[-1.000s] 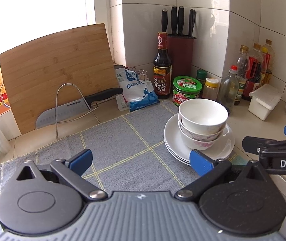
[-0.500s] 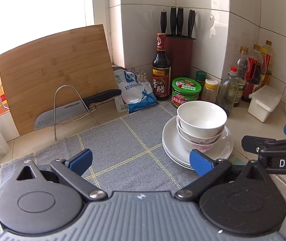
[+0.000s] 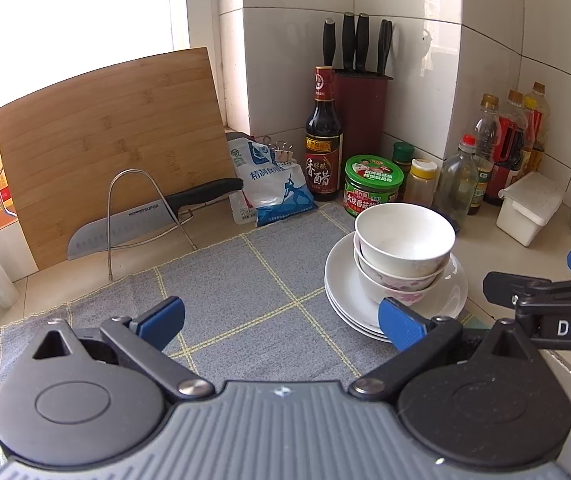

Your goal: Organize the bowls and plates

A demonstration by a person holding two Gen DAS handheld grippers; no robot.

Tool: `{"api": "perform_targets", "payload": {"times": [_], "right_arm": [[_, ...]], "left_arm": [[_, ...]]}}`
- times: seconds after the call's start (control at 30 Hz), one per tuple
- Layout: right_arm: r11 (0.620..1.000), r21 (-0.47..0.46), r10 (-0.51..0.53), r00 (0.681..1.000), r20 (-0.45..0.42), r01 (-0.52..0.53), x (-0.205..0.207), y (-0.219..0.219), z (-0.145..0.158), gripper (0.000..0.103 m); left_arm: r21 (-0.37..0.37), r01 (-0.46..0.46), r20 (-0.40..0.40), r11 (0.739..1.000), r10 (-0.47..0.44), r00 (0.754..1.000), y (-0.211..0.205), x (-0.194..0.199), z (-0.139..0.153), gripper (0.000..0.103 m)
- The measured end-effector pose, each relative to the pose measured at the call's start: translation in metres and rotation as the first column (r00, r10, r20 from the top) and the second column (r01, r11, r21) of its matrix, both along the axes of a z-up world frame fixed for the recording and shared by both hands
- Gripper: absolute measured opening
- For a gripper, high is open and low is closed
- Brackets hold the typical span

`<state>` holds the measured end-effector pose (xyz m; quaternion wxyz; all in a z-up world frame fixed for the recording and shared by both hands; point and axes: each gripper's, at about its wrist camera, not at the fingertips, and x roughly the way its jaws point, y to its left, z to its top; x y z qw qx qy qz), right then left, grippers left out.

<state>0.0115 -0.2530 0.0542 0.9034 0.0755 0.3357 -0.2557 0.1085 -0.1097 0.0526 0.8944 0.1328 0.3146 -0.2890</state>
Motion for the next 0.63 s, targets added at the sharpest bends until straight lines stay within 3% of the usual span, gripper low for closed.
{"api": "perform_targets", "payload": {"times": [0.63], "right_arm": [[1.000, -0.003, 0.008, 1.000, -0.003, -0.008, 0.0048, -0.0016, 0.0005, 0.103]], "left_arm": [[-0.002, -0.012, -0.002, 1.000, 0.012, 1.000, -0.0002, 0.0021, -0.0007, 0.102]]}}
